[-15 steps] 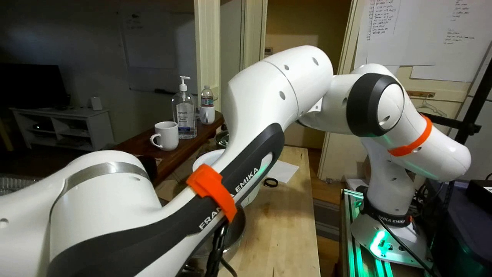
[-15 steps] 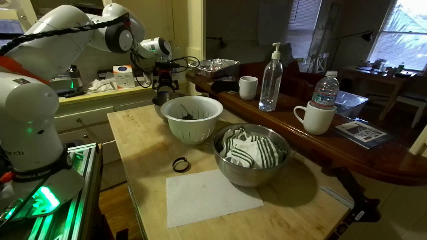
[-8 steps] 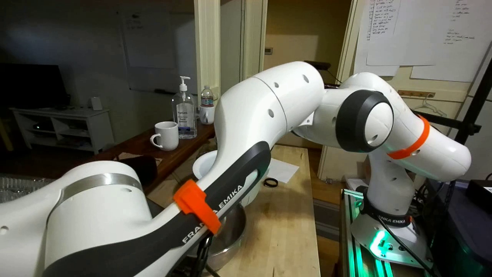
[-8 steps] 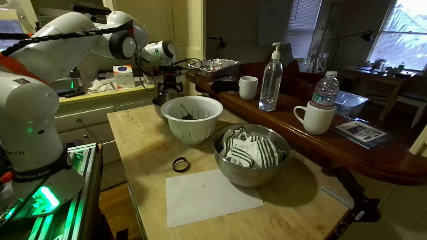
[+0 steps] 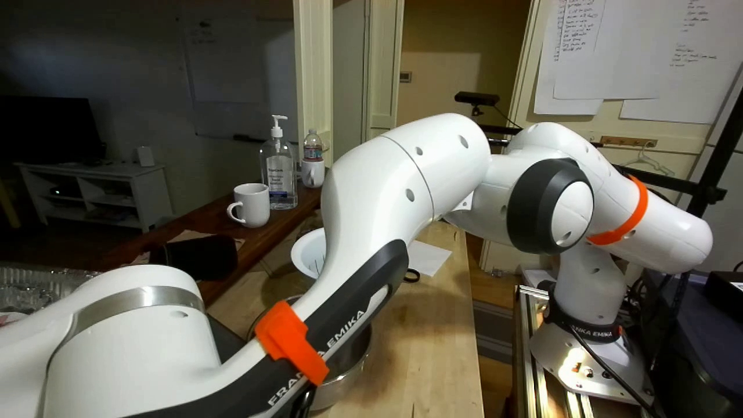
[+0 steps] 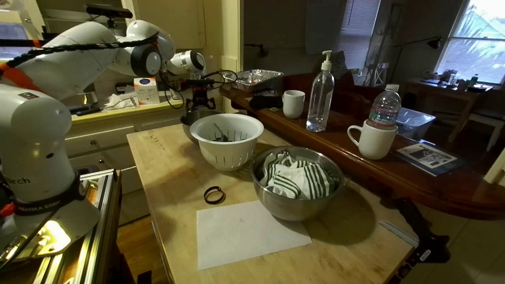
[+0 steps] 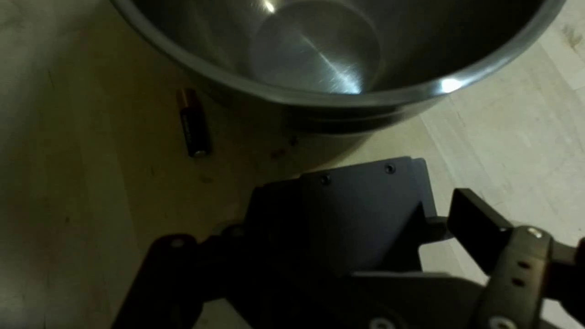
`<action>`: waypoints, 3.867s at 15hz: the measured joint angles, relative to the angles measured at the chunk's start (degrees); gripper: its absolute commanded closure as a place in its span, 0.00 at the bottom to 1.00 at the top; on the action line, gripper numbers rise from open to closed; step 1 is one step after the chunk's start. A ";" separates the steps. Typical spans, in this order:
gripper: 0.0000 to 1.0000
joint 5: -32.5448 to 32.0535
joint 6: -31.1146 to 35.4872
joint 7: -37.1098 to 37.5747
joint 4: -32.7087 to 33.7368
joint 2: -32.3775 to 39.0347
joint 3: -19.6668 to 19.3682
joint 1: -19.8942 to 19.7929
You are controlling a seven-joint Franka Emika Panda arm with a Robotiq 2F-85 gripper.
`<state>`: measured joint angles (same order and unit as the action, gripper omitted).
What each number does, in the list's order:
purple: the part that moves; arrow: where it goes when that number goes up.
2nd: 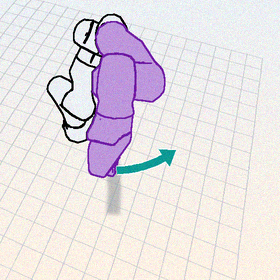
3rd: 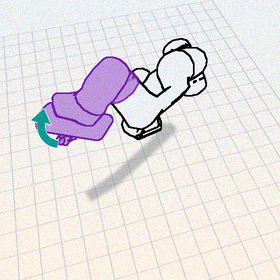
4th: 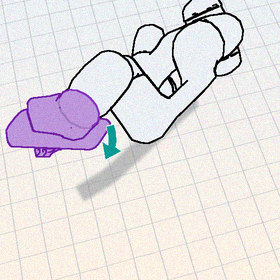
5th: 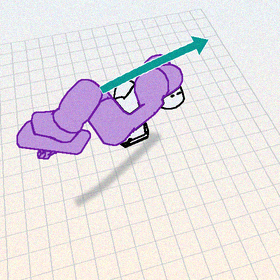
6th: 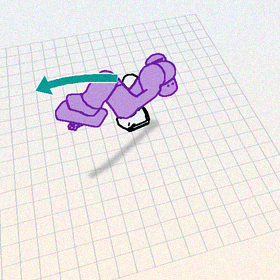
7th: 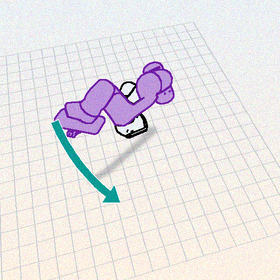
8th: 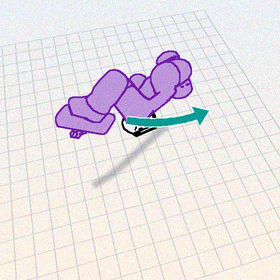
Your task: Put the blue spoon on the top countertop
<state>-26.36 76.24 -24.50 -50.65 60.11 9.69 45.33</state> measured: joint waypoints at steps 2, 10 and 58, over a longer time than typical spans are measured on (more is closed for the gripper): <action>0.00 0.23 0.00 0.09 0.95 0.70 -0.19 0.38; 0.00 0.87 0.39 1.02 1.09 1.00 0.12 -0.21; 0.00 3.73 32.13 0.02 -34.07 -19.27 6.20 -12.08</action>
<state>-22.63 108.37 -24.49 -84.72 40.84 15.89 33.25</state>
